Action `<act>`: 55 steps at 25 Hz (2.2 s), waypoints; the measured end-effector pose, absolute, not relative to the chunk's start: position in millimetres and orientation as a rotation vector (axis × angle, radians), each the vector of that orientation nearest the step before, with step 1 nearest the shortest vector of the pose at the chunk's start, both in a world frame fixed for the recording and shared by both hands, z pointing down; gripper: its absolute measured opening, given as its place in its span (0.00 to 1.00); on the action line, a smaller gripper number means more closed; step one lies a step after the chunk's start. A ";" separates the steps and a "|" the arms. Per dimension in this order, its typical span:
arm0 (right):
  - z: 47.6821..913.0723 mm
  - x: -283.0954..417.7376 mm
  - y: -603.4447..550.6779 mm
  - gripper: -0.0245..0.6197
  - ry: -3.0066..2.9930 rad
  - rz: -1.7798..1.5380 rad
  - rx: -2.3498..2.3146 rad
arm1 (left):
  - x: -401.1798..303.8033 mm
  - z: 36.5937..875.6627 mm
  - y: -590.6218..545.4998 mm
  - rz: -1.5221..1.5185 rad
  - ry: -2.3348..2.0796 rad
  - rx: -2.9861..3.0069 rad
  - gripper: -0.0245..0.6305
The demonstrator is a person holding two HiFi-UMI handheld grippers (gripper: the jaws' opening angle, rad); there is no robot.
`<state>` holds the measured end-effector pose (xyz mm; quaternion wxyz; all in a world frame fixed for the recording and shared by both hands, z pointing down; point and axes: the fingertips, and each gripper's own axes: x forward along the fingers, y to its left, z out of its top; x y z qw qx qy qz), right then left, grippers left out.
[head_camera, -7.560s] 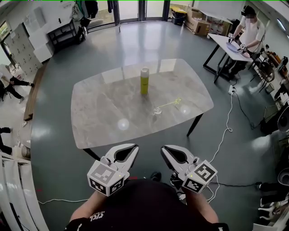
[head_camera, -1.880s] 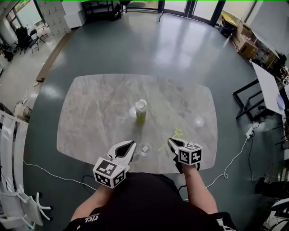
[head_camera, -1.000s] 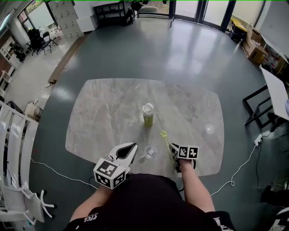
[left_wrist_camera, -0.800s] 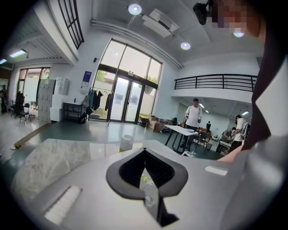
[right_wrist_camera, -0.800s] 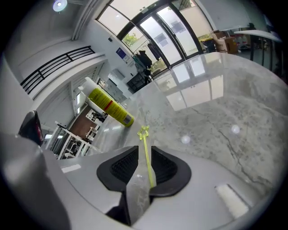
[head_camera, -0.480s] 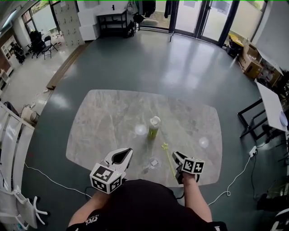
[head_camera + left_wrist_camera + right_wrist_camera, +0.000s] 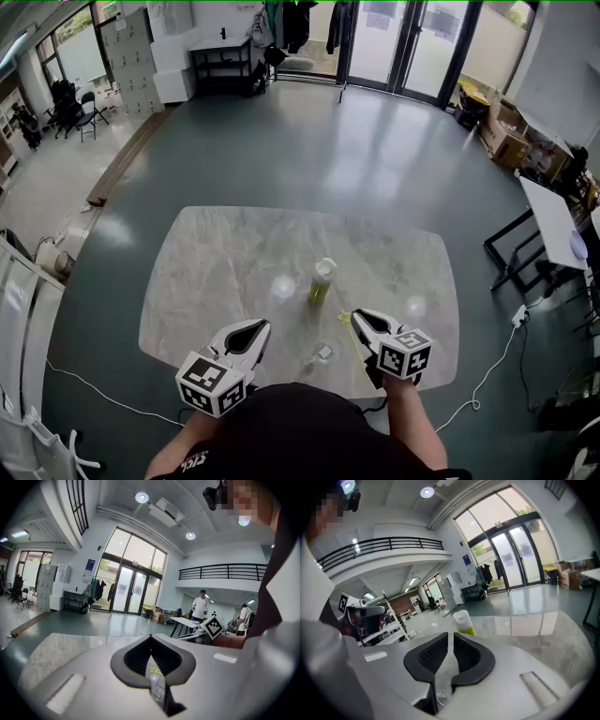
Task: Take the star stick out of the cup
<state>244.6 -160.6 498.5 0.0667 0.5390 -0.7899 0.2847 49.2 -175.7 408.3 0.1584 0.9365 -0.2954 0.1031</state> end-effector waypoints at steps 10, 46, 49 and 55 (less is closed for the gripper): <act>445.8 164.9 -145.2 0.10 -2.494 0.610 1.318 | 43.5 367.3 -176.6 0.193 -0.776 2.689 0.04; 328.0 107.3 -124.3 0.06 -2.840 0.292 1.190 | 55.3 335.5 -175.6 0.149 -0.731 2.758 0.04; 329.2 107.3 -122.9 0.06 -2.833 0.290 1.196 | 56.2 336.8 -174.1 0.148 -0.725 2.754 0.04; 330.4 105.4 -118.4 0.06 -2.829 0.300 1.206 | 55.2 338.8 -168.0 0.155 -0.707 2.762 0.04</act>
